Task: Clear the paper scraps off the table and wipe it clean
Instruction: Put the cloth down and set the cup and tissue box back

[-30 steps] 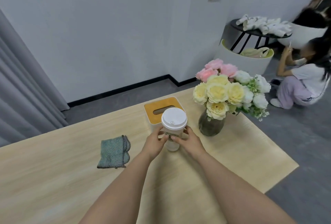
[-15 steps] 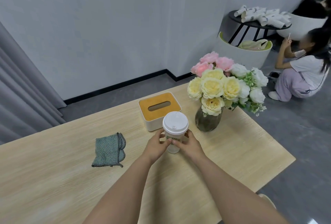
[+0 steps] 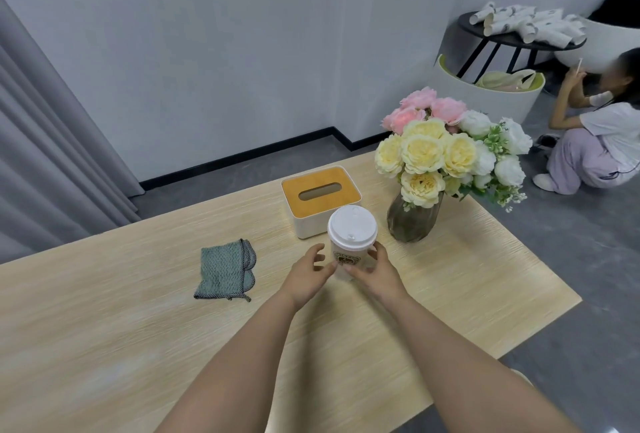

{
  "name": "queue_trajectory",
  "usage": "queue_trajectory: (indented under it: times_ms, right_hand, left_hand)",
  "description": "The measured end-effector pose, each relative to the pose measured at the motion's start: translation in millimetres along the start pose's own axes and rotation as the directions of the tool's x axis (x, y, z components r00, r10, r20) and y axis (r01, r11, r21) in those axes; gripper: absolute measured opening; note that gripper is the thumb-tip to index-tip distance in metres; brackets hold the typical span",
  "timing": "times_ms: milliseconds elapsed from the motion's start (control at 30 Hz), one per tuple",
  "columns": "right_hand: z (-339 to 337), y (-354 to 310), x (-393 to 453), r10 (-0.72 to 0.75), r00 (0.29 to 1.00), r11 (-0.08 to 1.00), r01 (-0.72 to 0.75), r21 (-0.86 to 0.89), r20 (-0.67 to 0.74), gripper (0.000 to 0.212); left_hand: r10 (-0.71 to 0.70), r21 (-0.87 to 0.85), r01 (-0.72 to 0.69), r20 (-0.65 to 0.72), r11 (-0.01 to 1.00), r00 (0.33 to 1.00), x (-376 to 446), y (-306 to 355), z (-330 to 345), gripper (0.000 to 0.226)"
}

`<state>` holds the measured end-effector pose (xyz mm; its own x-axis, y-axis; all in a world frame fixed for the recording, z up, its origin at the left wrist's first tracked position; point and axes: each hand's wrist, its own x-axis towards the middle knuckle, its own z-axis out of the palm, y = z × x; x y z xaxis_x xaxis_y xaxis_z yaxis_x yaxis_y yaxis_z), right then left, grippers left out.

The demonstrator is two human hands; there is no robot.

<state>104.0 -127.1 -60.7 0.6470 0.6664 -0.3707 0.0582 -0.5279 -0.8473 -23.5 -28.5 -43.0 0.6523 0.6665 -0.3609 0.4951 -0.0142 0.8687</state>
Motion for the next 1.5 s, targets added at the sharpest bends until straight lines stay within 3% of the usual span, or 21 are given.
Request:
queue_trajectory:
  times_ms: [233,533,767,900,1000,1167,1333,1500]
  right_hand:
    - [21,22,-26,0.082,0.993,0.988,-0.069,-0.140,0.087,0.076]
    - [80,1,-33,-0.022,0.963,0.944,0.109,-0.313,0.269,0.068]
    - [165,-34,-31,-0.228,0.883,0.792,0.413,-0.449,0.410,0.051]
    - [227,-51,-27,-0.251,0.873,0.699,0.462,-0.546,0.418,0.054]
    - [262,-57,-19,-0.282,0.867,0.556,0.496,-0.667,0.410,0.059]
    - [301,-60,0,-0.191,0.944,0.525,0.329,-0.785,0.268,0.073]
    - [328,-55,21,-0.027,0.999,0.671,0.005,-0.741,-0.017,0.066]
    - [365,-54,22,-0.107,0.994,0.605,0.068,-0.794,0.004,0.059]
  left_hand:
    - [-0.010,0.072,0.014,-0.069,0.997,0.998,-19,-29,-11,0.051]
    - [0.003,0.189,0.042,-0.231,0.981,0.973,-51,-73,-63,0.047]
    - [-0.062,0.298,0.175,-0.355,0.938,0.933,-97,-148,-150,0.045]
    - [-0.120,0.314,0.268,-0.420,0.911,0.899,-123,-199,-202,0.046]
    - [-0.130,0.365,0.315,-0.450,0.876,0.883,-136,-231,-233,0.048]
    - [-0.158,0.445,0.378,-0.456,0.811,0.876,-144,-272,-277,0.051]
    - [-0.183,0.482,0.418,-0.461,0.770,0.868,-132,-290,-319,0.053]
    - [-0.150,0.532,0.400,-0.451,0.746,0.880,-121,-299,-335,0.053]
